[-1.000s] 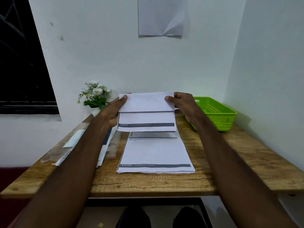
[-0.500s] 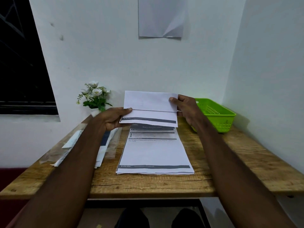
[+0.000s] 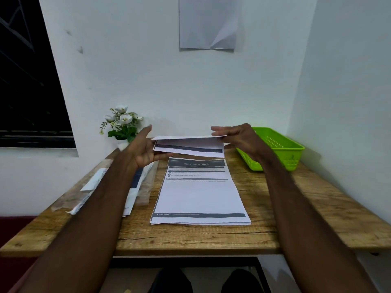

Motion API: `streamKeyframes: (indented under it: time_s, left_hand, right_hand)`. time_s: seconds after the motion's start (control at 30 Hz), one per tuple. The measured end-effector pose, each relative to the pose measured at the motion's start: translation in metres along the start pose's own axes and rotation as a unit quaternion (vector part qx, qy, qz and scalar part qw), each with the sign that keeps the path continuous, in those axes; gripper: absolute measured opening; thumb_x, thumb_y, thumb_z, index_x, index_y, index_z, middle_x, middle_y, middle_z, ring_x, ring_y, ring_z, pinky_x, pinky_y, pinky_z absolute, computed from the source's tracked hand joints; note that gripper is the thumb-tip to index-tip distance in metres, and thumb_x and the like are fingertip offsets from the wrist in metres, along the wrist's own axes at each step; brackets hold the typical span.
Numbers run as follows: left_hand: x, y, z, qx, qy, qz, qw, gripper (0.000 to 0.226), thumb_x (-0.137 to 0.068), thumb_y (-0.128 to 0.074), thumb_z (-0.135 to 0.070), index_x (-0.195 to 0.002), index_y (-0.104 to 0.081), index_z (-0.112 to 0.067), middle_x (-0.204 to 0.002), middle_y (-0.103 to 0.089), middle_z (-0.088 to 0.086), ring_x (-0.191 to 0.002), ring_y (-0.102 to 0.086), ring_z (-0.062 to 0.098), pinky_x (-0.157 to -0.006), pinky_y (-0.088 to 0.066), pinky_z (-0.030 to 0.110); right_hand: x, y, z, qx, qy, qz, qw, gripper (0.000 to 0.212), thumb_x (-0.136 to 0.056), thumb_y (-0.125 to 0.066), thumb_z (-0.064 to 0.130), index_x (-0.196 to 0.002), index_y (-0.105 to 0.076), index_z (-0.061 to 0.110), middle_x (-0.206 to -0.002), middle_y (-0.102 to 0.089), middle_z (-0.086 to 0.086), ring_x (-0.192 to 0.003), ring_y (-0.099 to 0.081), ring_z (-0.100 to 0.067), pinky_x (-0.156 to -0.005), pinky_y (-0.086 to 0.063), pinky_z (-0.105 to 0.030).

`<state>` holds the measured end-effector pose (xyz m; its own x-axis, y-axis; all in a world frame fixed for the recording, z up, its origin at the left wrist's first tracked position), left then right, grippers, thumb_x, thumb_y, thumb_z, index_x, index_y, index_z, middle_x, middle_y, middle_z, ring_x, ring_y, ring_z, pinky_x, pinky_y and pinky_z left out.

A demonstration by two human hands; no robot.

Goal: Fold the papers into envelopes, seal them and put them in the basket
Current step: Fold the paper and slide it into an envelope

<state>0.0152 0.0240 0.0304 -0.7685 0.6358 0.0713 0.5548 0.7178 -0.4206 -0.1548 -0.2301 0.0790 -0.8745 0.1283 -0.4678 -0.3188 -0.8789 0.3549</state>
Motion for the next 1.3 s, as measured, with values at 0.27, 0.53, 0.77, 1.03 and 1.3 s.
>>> streamKeyframes:
  time_s: [0.27,0.53,0.77,1.03,1.3]
  left_hand:
    - [-0.005,0.005,0.000,-0.062,-0.038,-0.049,0.996,0.013,-0.100,-0.063,-0.016,-0.109,-0.064,-0.005,-0.102,-0.073,0.014,-0.090,-0.073,0.026,-0.059,-0.064,0.039]
    - [-0.004,-0.003,-0.001,-0.083,-0.063,-0.005,0.995,0.016,-0.102,-0.060,-0.020,-0.115,-0.067,-0.013,-0.100,-0.080,0.005,-0.089,-0.078,0.019,-0.063,-0.064,0.037]
    - [0.000,-0.020,0.000,-0.123,-0.095,0.012,0.988,0.022,-0.101,-0.062,-0.022,-0.119,-0.070,-0.012,-0.109,-0.076,0.009,-0.096,-0.074,0.022,-0.064,-0.065,0.037]
    - [0.004,-0.023,-0.003,-0.130,-0.117,-0.002,0.985,0.019,-0.101,-0.063,-0.022,-0.114,-0.073,-0.013,-0.104,-0.077,0.008,-0.090,-0.075,0.020,-0.058,-0.063,0.034]
    - [0.009,-0.011,-0.013,-0.098,-0.115,-0.037,0.988,0.016,-0.102,-0.059,-0.021,-0.111,-0.071,-0.016,-0.108,-0.074,0.007,-0.091,-0.072,0.020,-0.060,-0.065,0.035]
  right_hand:
    - [0.000,-0.013,0.011,0.152,0.015,0.057,0.987,0.036,-0.085,-0.059,-0.018,-0.111,-0.077,-0.001,-0.140,-0.063,-0.009,-0.133,-0.056,-0.014,-0.115,-0.042,-0.034]
    - [-0.016,-0.019,0.027,0.190,0.058,-0.133,0.971,0.029,-0.093,-0.059,0.000,-0.112,-0.079,0.009,-0.116,-0.076,-0.002,-0.105,-0.068,0.000,-0.100,-0.052,-0.025]
    - [-0.043,-0.078,0.037,0.319,0.001,-0.076,0.945,0.034,-0.094,-0.061,0.046,-0.069,-0.073,0.026,-0.076,-0.072,0.008,-0.084,-0.065,-0.019,-0.087,-0.049,-0.039]
    - [-0.048,-0.083,0.023,0.310,-0.026,-0.047,0.949,0.037,-0.093,-0.063,0.043,-0.074,-0.071,0.012,-0.073,-0.069,0.000,-0.078,-0.061,-0.020,-0.075,-0.043,-0.037]
    - [-0.022,-0.027,-0.001,0.132,-0.049,-0.027,0.990,0.031,-0.090,-0.077,0.021,-0.086,-0.074,-0.009,-0.073,-0.055,-0.005,-0.070,-0.043,-0.014,-0.062,-0.031,-0.028]
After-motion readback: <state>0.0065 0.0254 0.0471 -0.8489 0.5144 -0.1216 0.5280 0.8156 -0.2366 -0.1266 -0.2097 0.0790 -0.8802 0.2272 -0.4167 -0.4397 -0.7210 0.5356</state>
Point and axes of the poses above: each hand's wrist, its own x-axis away from the middle knuckle, its own y-axis out of the back of the hand, z = x × y, the point moved 5 cm from there along -x, towards the middle knuckle
